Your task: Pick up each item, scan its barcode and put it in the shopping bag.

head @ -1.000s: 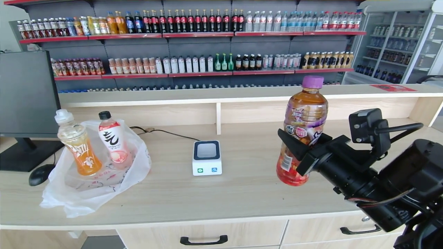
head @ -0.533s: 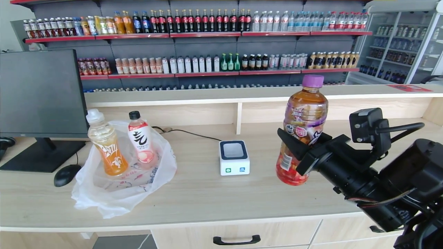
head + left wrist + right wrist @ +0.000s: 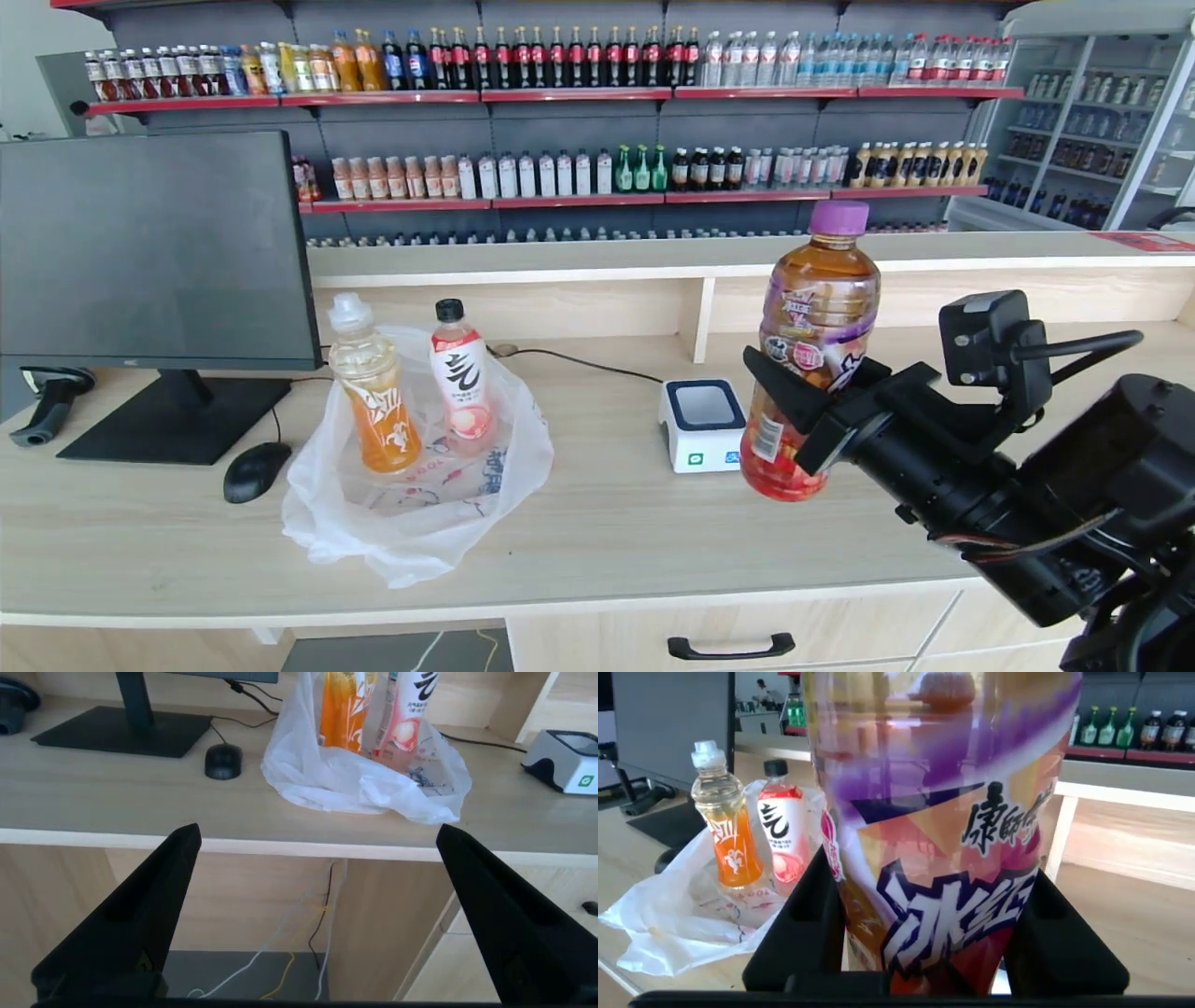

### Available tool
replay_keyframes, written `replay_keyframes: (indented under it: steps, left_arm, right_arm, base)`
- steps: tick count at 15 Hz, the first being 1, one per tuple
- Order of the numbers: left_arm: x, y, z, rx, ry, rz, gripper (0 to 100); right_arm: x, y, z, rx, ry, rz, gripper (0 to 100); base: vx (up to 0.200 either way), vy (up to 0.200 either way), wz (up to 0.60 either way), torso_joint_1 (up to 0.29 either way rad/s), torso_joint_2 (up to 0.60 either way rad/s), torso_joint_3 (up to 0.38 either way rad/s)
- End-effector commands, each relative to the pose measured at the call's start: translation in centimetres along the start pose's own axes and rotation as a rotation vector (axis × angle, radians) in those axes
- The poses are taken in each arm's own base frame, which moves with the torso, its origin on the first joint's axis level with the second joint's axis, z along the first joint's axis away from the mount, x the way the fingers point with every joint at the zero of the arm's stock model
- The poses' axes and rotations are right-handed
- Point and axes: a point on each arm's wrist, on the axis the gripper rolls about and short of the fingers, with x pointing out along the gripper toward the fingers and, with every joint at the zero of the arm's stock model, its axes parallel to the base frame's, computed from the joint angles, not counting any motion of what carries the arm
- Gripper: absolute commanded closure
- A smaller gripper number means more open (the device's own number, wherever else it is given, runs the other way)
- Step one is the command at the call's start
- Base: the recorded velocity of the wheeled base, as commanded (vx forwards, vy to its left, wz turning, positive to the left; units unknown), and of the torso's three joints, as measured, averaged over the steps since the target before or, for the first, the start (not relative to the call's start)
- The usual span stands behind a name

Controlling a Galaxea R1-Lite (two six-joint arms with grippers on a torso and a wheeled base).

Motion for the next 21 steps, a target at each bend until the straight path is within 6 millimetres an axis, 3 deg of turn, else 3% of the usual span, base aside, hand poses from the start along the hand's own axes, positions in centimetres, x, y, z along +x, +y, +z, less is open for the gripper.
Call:
replay_keyframes:
  steps: [1,5,14,16,17,18,19,21]
  left_arm:
    - [0.0,0.0,0.0,-0.001,0.0,0.002,0]
    - [0.0,0.0,0.0,0.0,0.0,0.002,0]
    - [0.0,0.0,0.0,0.0,0.0,0.002,0]
    - [0.0,0.0,0.0,0.0,0.0,0.0,0]
    - [0.0,0.0,0.0,0.0,0.001,0.0,0]
    - [0.0,0.0,0.0,0.0,0.0,0.0,0]
    - [0.0,0.0,0.0,0.0,0.0,0.002,0]
    - [0.0,0.0,0.0,0.0,0.0,0.002,0]
  right_arm:
    - [0.0,0.0,0.0,-0.001,-0.002,-0.003,100]
    - [-0.3,-0.1,0.4,0.0,-0.01,-0.004,100]
    - [0.3,0.1,1.6,-0.053,-0.071,-0.001,100]
    - [2.5,-0.1,3.3,-0.19,-0.175,0.047,100]
    - [2.9,-1.3,3.4,-0.282,-0.189,0.051,100]
    - [3.7,-3.7,3.4,-0.49,-0.222,0.119,100]
    - [4.0,-5.4,3.2,-0.625,-0.238,0.159,100]
    - [4.3,-6.1,1.4,-0.802,-0.233,0.258,100]
  base:
    - [0.0,0.0,0.0,0.0,0.0,0.0]
    - [0.15,0.0,0.0,0.007,0.0,0.004]
    - [0.0,0.0,0.0,0.0,0.0,0.0]
    - [0.0,0.0,0.0,0.0,0.0,0.0]
    - [0.0,0.0,0.0,0.0,0.0,0.0]
    - [0.0,0.0,0.0,0.0,0.0,0.0]
    - [0.0,0.0,0.0,0.0,0.0,0.0]
    - [0.0,0.0,0.0,0.0,0.0,0.0]
